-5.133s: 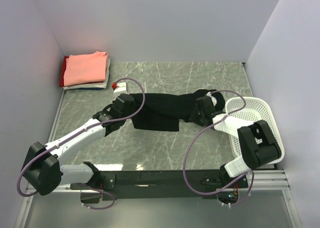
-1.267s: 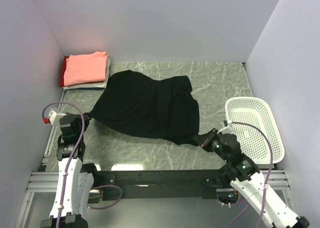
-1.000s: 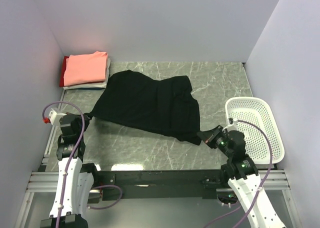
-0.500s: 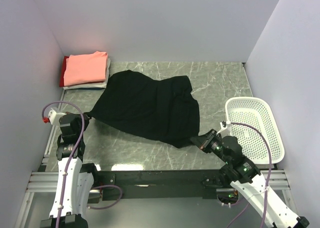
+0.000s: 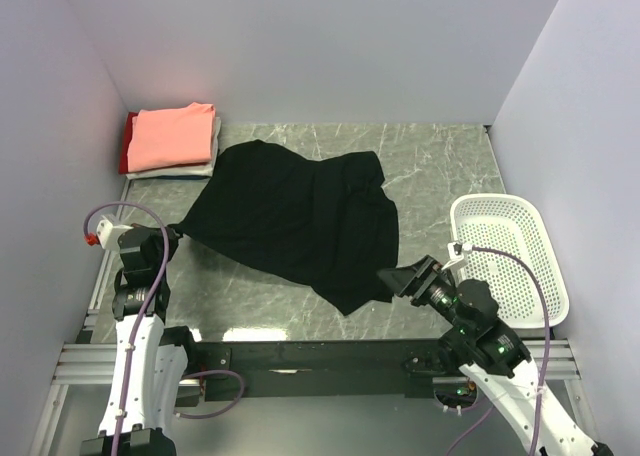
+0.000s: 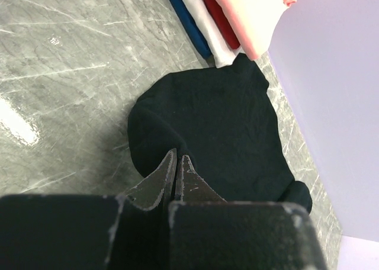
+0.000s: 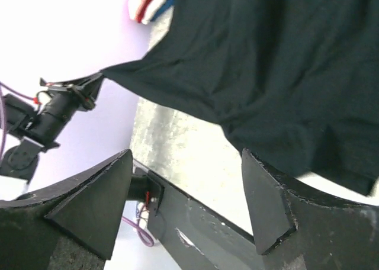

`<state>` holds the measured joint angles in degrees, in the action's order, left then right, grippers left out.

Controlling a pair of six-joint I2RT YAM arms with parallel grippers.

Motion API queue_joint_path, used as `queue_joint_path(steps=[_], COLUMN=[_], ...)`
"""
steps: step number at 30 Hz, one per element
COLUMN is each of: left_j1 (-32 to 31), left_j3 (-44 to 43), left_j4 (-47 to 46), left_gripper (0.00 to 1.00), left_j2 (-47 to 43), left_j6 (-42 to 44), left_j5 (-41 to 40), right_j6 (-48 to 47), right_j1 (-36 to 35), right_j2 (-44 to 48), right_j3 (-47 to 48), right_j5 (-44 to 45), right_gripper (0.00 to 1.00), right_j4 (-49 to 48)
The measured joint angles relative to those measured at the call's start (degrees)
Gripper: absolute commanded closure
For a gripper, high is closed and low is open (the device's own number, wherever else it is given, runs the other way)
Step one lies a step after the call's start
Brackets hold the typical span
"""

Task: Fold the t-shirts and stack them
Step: Flatten the tshirt out

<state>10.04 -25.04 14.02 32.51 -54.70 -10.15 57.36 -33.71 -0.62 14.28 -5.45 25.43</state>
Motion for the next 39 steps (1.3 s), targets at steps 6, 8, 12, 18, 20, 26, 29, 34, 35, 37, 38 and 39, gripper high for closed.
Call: queue_joint_path(steps=[6, 8, 12, 18, 20, 26, 29, 34, 35, 37, 38, 39], left_j1=[0.00, 0.00, 0.00, 0.00, 0.00, 0.00, 0.00, 0.00, 0.00, 0.00, 0.00, 0.00], left_j3=[-0.50, -0.61, -0.74, -1.09, -1.11, -1.11, -1.11, -1.11, -1.11, -1.11, -1.11, -1.11], left_j4=[0.28, 0.39, 0.44, 0.44, 0.42, 0.22, 0.13, 0.13, 0.13, 0.13, 0.11, 0.09], left_gripper=[1.00, 1.00, 1.00, 1.00, 1.00, 1.00, 1.00, 1.00, 1.00, 1.00, 1.00, 1.00], left_j2=[-0.07, -0.13, -0.17, -0.15, -0.07, -0.04, -0.07, -0.07, -0.07, -0.11, -0.13, -0.15], left_j6=[0.46, 0.70, 1.07, 1.49, 1.46, 1.51, 1.53, 1.77, 1.90, 1.97, 2.01, 2.03], left_j5=[0.02, 0.02, 0.02, 0.02, 0.02, 0.87, 1.31, 1.44, 1.49, 1.51, 1.53, 1.51], right_j6=[0.02, 0.22, -0.15, -1.64, -1.75, -3.26, -4.04, -4.87, -4.98, -5.18, -5.25, -5.22], right_j1=[0.00, 0.00, 0.07, 0.79, 0.90, 2.82, 5.49, 10.60, 11.15, 11.82, 11.89, 11.93], right_j2=[-0.87, -3.58, -6.40, -7.80, -8.52, -9.46, -10.29, -10.95, -11.10, -11.82, -12.31, -12.90], right_j3=[-1.97, -3.93, -7.32, -7.65, -7.65, -7.67, -8.07, -10.73, -11.13, -11.61, -11.69, -11.69], right_j5=[-2.29, -2.82, -2.56, 0.81, 1.81, 0.98, -1.25, -6.43, -7.37, -9.29, -10.19, -11.08], right_gripper=[0.17, 0.16, 0.10, 0.09, 0.08, 0.05, 0.05, 0.05, 0.05, 0.05, 0.04, 0.04], right_j4=[-5.33, -7.41, -8.26, -7.56, -7.02, -7.28, -8.33, -10.29, -10.62, -11.69, -12.28, -12.87])
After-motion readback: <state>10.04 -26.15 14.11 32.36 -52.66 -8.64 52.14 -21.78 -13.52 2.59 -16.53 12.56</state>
